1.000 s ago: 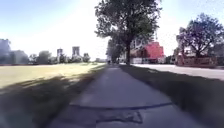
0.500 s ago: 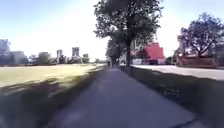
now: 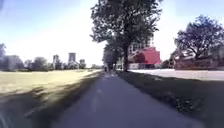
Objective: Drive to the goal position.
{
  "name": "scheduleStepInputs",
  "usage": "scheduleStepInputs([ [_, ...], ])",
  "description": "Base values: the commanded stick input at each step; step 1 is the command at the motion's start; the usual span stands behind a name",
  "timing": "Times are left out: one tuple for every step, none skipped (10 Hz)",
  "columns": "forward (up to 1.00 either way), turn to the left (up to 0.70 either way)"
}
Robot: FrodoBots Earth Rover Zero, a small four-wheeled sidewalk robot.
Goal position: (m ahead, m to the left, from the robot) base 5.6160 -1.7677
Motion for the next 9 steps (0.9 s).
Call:
scheduleStepInputs([
  [1.0, 0.0],
  [1.0, 0.0],
  [1.0, 0.0],
  [1.0, 0.0],
  [1.0, 0.0],
  [1.0, 0.0],
  [1.0, 0.0],
  [1.0, 0.0],
  [1.0, 0.0],
])
